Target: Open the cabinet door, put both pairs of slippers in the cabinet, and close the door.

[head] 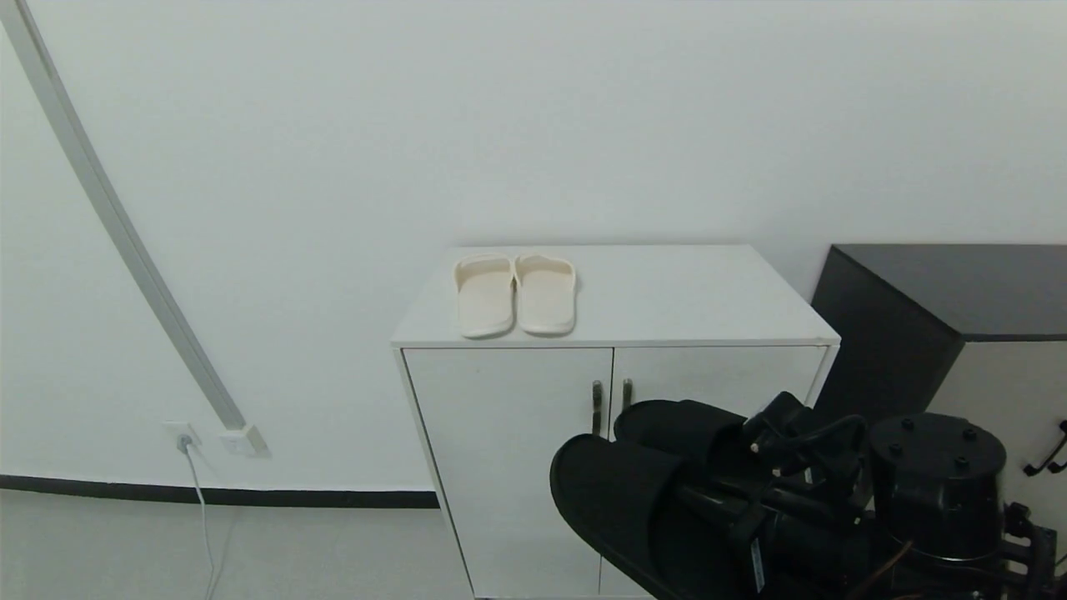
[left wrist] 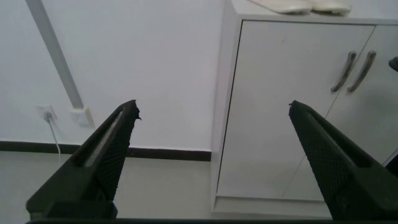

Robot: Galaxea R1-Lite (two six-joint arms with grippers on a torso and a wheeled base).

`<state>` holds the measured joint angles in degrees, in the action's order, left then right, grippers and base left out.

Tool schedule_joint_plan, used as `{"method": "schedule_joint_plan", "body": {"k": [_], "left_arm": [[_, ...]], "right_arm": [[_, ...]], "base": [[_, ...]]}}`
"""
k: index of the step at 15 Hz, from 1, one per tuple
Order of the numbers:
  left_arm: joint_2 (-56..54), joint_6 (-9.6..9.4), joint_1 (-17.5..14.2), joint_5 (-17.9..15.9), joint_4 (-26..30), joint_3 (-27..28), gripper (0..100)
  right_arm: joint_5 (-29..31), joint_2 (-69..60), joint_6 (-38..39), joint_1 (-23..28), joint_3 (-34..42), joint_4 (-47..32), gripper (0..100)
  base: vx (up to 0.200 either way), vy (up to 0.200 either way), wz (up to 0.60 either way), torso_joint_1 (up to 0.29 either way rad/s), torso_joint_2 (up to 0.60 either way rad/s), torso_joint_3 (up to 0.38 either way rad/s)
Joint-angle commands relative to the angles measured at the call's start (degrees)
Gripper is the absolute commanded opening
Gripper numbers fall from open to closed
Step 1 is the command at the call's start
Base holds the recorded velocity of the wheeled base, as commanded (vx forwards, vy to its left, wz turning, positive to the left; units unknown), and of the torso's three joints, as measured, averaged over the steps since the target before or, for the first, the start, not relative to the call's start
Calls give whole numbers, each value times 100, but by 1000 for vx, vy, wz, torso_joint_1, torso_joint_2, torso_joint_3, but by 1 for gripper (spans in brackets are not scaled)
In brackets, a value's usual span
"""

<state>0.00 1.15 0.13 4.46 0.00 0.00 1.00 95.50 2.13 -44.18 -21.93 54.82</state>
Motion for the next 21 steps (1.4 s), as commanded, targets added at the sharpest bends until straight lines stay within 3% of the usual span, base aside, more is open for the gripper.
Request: {"method": "schedule_joint_plan", "body": {"k": [1,11,21], "left_arm": [[0,-9,4,2,0,0,100],[0,-27,4,2,0,0,100],[0,-18,4,2,9,0,100]], "right_arm": [[-3,109,15,-3,13,11,0],[-12,135,6,-12,128,11,0],[-12,118,-2,-3,180,152,0]], "base": [[0,0,0,-227,559,320],[0,0,0,-194,513,321],[0,0,0,-112,460,344]]}}
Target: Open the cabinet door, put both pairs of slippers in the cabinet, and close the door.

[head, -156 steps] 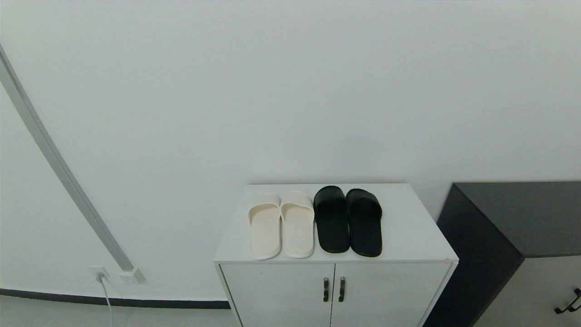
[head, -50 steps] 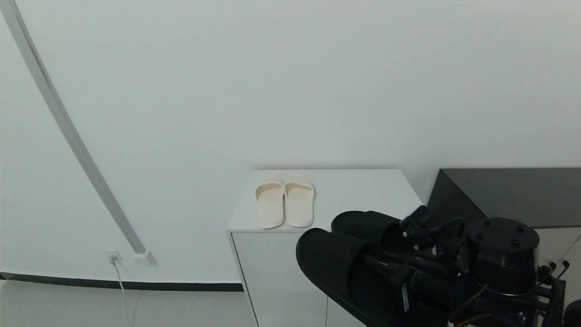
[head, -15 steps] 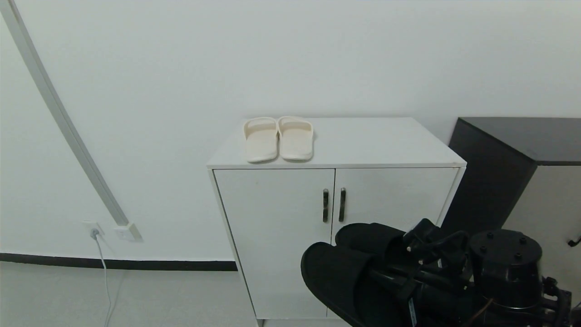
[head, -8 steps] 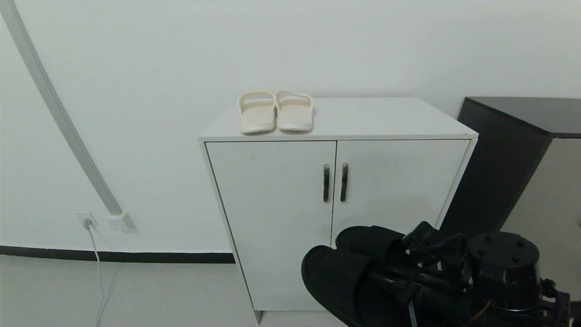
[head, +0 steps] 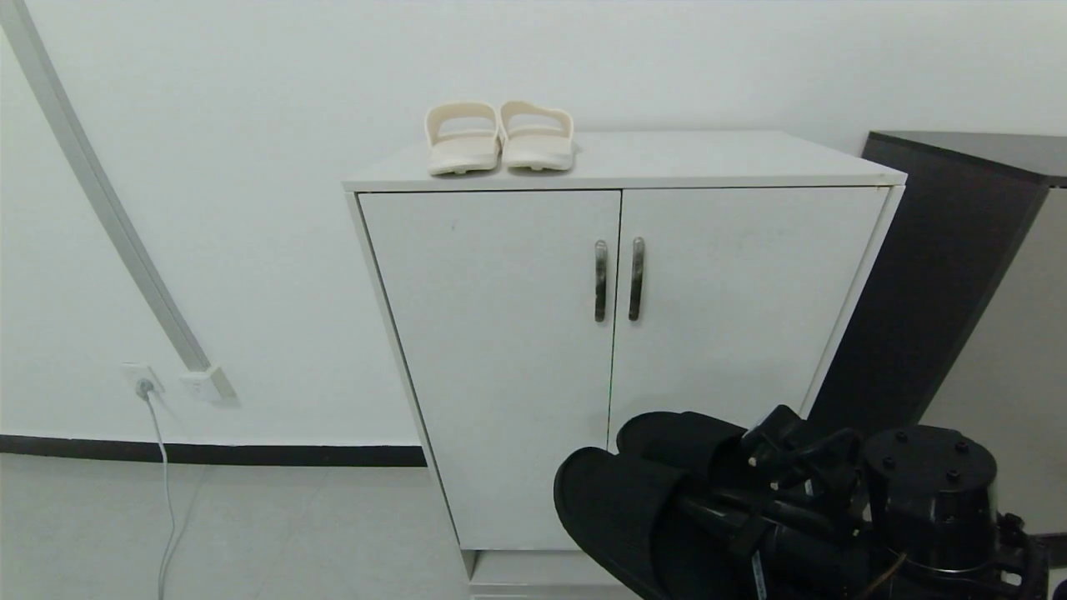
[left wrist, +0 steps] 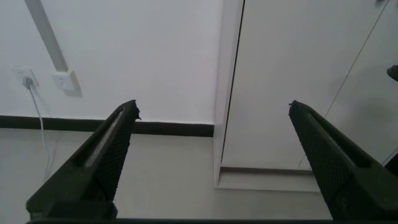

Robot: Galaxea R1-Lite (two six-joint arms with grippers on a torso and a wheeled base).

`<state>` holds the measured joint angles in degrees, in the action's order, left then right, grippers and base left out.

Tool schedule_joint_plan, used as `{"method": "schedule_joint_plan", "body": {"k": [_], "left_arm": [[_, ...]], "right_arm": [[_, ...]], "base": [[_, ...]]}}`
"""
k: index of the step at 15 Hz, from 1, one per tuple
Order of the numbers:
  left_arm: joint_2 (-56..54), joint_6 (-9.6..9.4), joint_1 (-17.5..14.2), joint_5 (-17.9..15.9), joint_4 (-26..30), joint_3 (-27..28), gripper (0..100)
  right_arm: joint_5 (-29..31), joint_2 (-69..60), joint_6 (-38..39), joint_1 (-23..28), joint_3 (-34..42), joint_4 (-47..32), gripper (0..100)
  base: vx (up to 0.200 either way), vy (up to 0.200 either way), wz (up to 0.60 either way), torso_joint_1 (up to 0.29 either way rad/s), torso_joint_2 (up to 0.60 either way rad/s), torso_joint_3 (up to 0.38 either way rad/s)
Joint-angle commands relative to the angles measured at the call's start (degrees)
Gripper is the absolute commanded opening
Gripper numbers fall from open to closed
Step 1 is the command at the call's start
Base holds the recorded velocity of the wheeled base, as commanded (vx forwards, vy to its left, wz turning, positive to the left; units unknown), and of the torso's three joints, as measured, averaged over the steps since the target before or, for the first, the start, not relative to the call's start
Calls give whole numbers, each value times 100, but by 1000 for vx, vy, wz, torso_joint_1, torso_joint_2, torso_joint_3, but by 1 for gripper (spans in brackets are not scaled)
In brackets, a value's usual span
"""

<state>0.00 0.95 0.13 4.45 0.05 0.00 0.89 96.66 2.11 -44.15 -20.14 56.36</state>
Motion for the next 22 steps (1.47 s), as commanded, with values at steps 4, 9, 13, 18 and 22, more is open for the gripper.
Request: {"method": "schedule_joint_plan", "body": {"k": [4,9,13,18,22], "left_arm": [[9,10,4,-6,4,9,100],[44,-113,4,-23,-5,26,100],[1160,397,136,-155,39,1204,100],[3445,362,751,-1227,-998,1345,100],[4843,221,769,-1834,-1965,1679,100]], "right_arm": [[25,-16,0,-5,10,42,0],[34,-24,0,-5,54,165,0],[25,11,-9,-5,54,165,0],[52,28,-18,-32,124,165,0],[60,-51,-26,-32,133,165,0]], "base": [[0,0,0,-12,325,283],[0,0,0,-5,62,63],[0,0,0,0,0,0],[0,0,0,0,0,0],[0,0,0,0,0,0]]}}
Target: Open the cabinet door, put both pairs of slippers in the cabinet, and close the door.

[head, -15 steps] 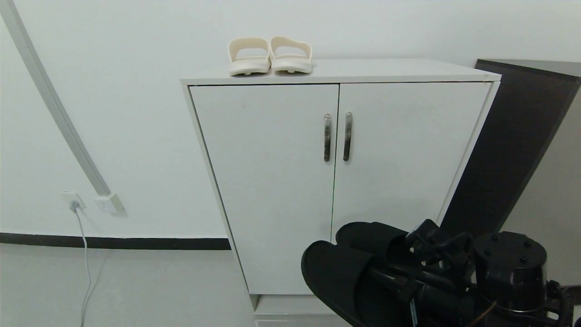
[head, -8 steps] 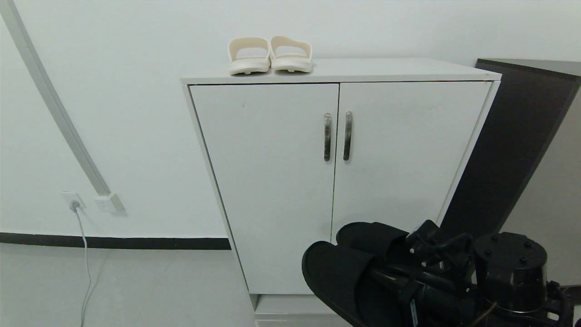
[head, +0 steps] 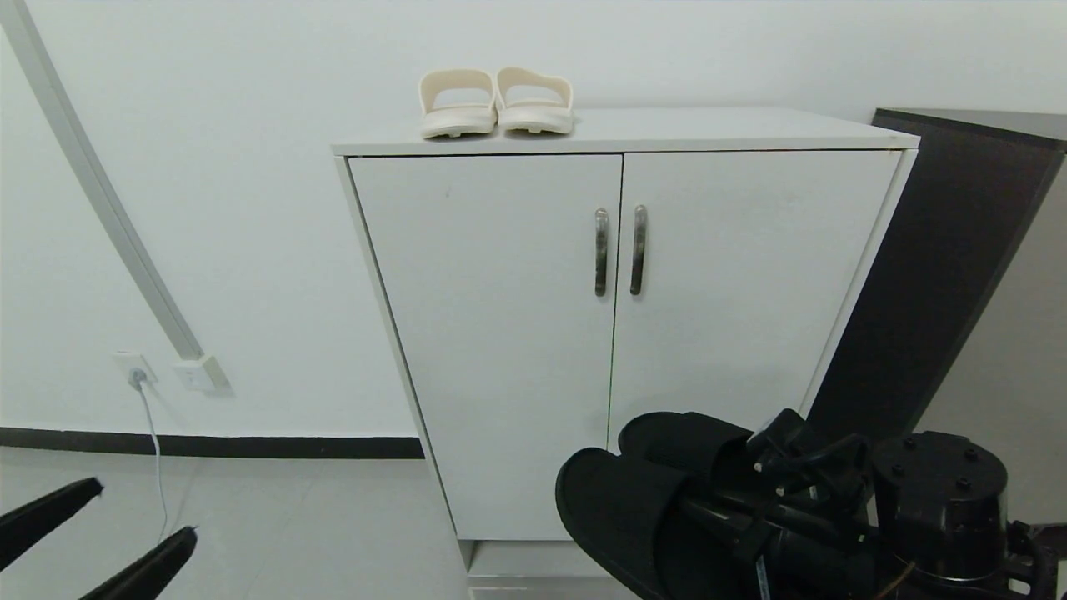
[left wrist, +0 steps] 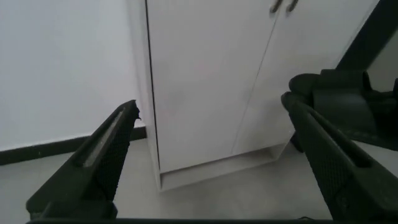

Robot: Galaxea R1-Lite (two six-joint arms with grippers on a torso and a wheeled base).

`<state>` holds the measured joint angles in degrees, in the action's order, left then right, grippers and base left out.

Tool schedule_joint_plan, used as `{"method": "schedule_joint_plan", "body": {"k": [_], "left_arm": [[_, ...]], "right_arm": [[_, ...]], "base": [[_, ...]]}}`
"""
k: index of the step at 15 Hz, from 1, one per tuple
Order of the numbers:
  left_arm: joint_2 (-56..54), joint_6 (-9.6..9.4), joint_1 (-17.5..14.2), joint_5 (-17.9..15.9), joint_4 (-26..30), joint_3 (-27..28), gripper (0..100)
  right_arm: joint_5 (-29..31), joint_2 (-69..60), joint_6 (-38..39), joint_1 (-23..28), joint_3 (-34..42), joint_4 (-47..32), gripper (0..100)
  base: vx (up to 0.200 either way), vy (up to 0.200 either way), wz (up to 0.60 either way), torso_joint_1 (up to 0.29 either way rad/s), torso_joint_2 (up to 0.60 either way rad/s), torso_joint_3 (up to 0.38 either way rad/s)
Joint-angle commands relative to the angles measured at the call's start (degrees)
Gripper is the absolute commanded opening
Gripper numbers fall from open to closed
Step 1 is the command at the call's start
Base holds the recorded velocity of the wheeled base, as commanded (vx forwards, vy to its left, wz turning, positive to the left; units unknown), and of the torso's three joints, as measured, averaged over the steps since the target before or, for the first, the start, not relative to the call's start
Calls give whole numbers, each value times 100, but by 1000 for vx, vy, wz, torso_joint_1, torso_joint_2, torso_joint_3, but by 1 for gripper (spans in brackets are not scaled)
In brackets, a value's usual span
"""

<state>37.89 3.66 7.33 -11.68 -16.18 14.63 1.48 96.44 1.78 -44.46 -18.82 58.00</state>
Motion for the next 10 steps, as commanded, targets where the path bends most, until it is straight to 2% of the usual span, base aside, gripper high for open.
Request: {"method": "schedule_joint_plan", "body": {"k": [1,2,3,4,7,10], "left_arm": [[1449,-93,146,-291,-632,365,100],[1678,-84,304,-309,-764,523,100],[1713,-84,322,-309,-773,550,100],[2038,-76,577,-317,-782,857,100],[2566,-49,1016,-326,-791,1455,100],[3155,74,1517,-326,-799,2062,100]], "right_arm": [[2,-38,-11,-1,10,0,0],[2,-38,-11,-1,19,0,0],[2,-38,-11,-1,19,0,0],[2,-38,-11,-1,19,0,0],[-7,-38,-11,-1,28,0,0],[-33,-38,-11,-1,28,0,0]], "base": [[0,0,0,0,0,0],[0,0,0,0,0,0],[0,0,0,0,0,0],[0,0,0,0,0,0],[0,0,0,0,0,0],[0,0,0,0,0,0]]}}
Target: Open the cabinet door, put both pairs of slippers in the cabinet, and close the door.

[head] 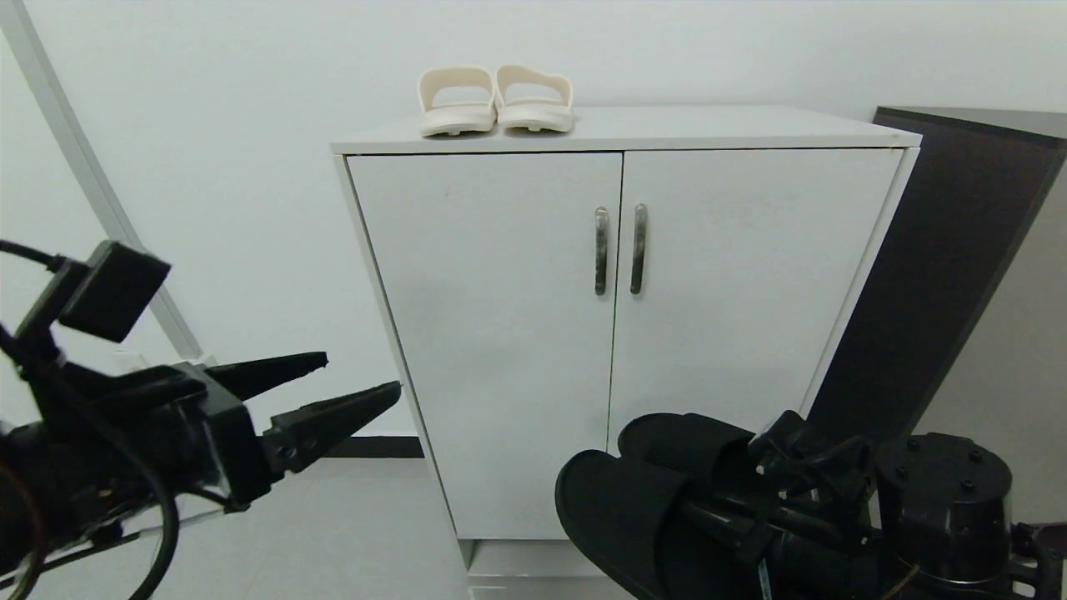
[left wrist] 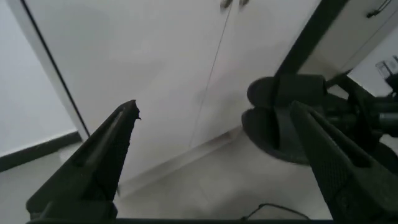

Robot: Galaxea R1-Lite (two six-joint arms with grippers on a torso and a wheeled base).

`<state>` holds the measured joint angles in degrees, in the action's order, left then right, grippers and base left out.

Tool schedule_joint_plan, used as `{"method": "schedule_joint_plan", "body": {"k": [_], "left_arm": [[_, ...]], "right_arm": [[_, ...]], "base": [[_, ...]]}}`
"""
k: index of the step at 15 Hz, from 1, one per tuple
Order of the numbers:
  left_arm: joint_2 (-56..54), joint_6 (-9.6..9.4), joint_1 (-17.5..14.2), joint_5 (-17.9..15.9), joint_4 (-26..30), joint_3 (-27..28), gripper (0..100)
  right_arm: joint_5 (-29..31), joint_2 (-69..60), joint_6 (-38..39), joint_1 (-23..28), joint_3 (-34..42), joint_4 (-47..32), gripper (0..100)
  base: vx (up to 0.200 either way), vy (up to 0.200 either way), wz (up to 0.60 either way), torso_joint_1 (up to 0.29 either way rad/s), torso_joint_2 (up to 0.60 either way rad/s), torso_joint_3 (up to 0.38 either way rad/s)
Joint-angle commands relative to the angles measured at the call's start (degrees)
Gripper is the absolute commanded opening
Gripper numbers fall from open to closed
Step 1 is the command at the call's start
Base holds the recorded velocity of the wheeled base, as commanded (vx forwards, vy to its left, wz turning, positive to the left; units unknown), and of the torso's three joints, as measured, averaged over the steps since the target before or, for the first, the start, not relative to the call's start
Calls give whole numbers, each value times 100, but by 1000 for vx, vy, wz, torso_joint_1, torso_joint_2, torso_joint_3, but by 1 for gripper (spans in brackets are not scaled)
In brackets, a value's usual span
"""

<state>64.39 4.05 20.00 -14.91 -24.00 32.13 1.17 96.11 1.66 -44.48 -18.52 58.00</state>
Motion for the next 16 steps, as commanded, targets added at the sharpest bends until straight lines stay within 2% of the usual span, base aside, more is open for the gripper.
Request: {"method": "schedule_joint_plan", "body": {"k": [1,2,5,8,10,11,12,14,16], "left_arm": [[759,44,390,-12,-69,504,100],[970,131,531,-56,-219,645,100],[1735,755,961,-311,-773,1216,100],[2438,773,1208,-337,-808,1796,100],[2719,782,1339,-557,-825,2060,100],[2948,861,1348,-777,-825,2359,100],[3062,966,1348,-847,-825,2535,100],[3457,1353,1410,-1234,-825,3088,100],[3800,1538,1506,-1383,-790,3581,100]], "right_arm": [[-3,-5,1,1,6,0,0],[-3,-5,1,1,-3,9,0],[-3,-5,1,1,-3,0,0],[-3,4,10,1,-3,0,0],[-3,13,10,1,-3,0,0],[6,22,10,1,6,0,0],[6,22,10,1,6,0,0],[-3,22,10,1,6,0,0],[-3,22,1,1,15,0,0]], "base": [[0,0,0,0,0,0],[0,0,0,0,0,0],[0,0,0,0,0,0],[0,0,0,0,0,0],[0,0,0,0,0,0],[0,0,0,0,0,0],[0,0,0,0,0,0],[0,0,0,0,0,0],[0,0,0,0,0,0]]}}
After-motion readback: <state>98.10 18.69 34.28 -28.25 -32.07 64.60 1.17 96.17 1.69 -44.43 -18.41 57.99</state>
